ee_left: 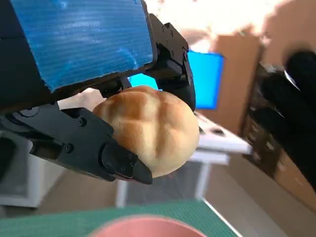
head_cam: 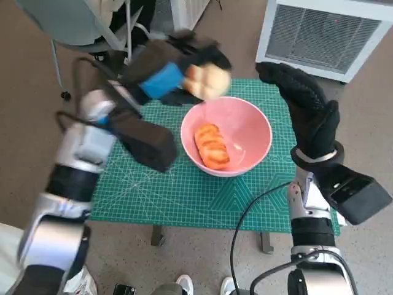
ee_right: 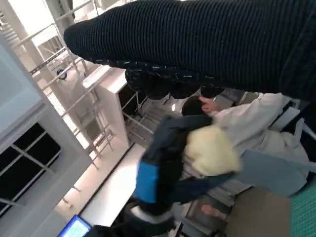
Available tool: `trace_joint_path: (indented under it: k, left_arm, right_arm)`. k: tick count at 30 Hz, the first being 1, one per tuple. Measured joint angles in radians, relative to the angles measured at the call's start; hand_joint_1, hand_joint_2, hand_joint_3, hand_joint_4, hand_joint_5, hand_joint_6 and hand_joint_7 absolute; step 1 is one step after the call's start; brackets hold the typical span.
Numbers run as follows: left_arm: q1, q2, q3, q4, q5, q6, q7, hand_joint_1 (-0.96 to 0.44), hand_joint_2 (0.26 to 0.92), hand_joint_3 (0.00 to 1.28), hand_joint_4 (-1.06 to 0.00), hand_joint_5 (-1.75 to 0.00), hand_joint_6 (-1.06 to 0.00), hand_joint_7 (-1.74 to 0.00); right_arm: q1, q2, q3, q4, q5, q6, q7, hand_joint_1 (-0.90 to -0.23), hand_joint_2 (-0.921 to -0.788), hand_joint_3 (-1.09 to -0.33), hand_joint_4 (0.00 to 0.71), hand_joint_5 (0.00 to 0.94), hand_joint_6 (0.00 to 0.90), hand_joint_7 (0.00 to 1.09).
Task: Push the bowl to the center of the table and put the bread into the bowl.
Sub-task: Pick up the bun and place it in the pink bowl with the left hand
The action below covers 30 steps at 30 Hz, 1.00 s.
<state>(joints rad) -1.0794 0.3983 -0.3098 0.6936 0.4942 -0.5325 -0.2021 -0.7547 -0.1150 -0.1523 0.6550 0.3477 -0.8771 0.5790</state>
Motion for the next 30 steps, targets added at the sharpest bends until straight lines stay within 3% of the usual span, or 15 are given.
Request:
trace_joint_path:
  k: [6,10,11,12,14,17,23,30]
  left_arm:
    - [-0.029,-0.062,-0.071,0.137,0.057,-0.014,0.004,0.00,0.920,0.13,-0.56,-1.23,-0.62,-1.25]
    - [-0.040,-0.102,-0.097,0.229,0.060,-0.016,-0.005,0.00,0.921,0.20,-0.48,-1.33,-0.54,-1.31]
    - [-0.043,-0.110,-0.103,0.251,0.060,-0.015,-0.013,-0.06,0.902,0.20,-0.34,-1.08,-0.38,-1.17]
    - [-0.046,-0.118,-0.107,0.270,0.059,-0.013,-0.027,-0.08,0.899,0.19,-0.31,-0.97,-0.34,-1.10]
    - [-0.050,-0.134,-0.115,0.307,0.058,-0.002,-0.063,-0.17,0.894,0.15,-0.14,-0.50,-0.14,-0.80]
    - [-0.050,-0.146,-0.128,0.337,0.058,0.022,-0.111,-0.31,0.883,0.08,-0.05,-0.16,-0.04,-0.47]
    - [-0.050,-0.150,-0.139,0.351,0.057,0.077,-0.192,-0.51,0.888,0.05,0.00,-0.02,0.00,-0.30]
    - [-0.047,-0.138,-0.108,0.347,0.019,0.058,-0.198,-0.62,0.918,0.07,0.00,0.00,0.00,-0.28]
  right_arm:
    - [0.000,-0.004,-0.004,0.003,0.000,-0.003,0.000,-0.625,-0.921,-0.782,0.287,0.080,-0.001,0.67]
    - [-0.001,-0.006,-0.007,0.005,0.000,-0.003,-0.001,-0.625,-0.921,-0.781,0.287,0.079,-0.001,0.69]
    - [-0.001,-0.006,-0.007,0.005,0.000,-0.004,-0.002,-0.625,-0.921,-0.781,0.287,0.079,-0.001,0.70]
    - [-0.001,-0.006,-0.008,0.005,0.000,-0.004,-0.002,-0.625,-0.921,-0.781,0.287,0.079,-0.001,0.70]
    - [-0.002,-0.006,-0.009,0.005,0.000,-0.005,-0.004,-0.625,-0.921,-0.780,0.287,0.079,-0.001,0.71]
    - [-0.002,-0.006,-0.010,0.004,0.000,-0.006,-0.005,-0.625,-0.921,-0.779,0.287,0.079,-0.001,0.71]
    - [-0.002,-0.006,-0.016,0.000,0.000,-0.008,-0.013,-0.624,-0.921,-0.778,0.289,0.080,-0.001,0.71]
    - [-0.002,-0.006,-0.020,-0.008,-0.001,-0.008,-0.023,-0.622,-0.921,-0.777,0.290,0.080,-0.001,0.72]
